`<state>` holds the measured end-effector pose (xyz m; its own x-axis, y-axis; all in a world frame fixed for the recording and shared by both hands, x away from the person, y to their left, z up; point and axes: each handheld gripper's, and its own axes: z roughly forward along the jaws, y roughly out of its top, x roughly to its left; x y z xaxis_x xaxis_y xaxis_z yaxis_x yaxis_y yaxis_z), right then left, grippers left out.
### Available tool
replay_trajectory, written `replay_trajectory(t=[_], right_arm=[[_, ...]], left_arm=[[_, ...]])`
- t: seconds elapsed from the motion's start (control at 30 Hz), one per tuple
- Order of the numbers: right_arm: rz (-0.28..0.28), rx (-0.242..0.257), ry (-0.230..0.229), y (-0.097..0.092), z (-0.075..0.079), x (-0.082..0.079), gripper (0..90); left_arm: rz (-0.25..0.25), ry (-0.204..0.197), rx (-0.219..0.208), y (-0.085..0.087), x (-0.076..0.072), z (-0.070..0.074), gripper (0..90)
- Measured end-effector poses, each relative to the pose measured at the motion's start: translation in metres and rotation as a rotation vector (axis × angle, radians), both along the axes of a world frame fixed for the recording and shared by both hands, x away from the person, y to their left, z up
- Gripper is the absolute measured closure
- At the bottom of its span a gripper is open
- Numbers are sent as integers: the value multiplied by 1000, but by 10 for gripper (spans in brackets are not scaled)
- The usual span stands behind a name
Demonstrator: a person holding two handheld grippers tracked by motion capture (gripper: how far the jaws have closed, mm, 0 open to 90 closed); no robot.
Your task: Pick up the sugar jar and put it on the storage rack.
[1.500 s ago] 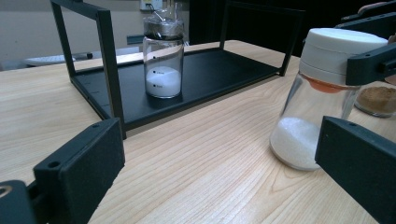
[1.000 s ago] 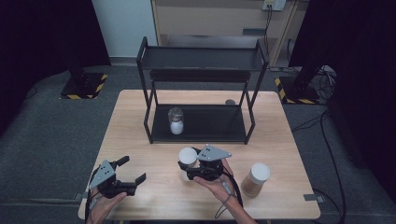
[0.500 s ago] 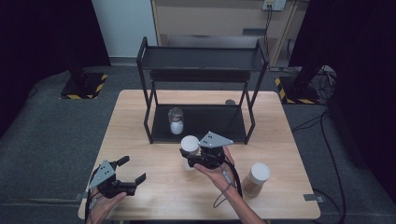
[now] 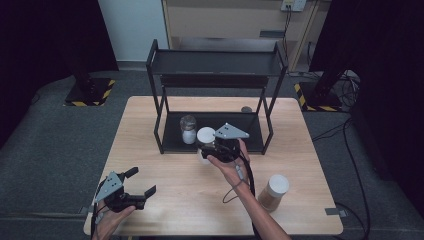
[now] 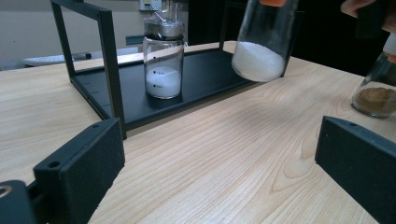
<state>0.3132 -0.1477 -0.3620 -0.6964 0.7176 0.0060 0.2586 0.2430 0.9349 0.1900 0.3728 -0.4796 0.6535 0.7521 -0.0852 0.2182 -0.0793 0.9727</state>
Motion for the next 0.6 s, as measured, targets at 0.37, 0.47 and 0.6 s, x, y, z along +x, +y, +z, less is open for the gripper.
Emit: replay_trajectory(t=[0.37, 0.47, 0.6], right_arm=[[-99, -2, -1, 14, -2, 23, 341], [-128, -1, -1, 16, -3, 30, 342], [-171, -10, -9, 20, -5, 36, 341]], left_arm=[[-4, 0, -5, 1, 0, 0, 4], [-4, 1, -7, 1, 1, -1, 4], [-3, 0, -11, 2, 1, -1, 4]])
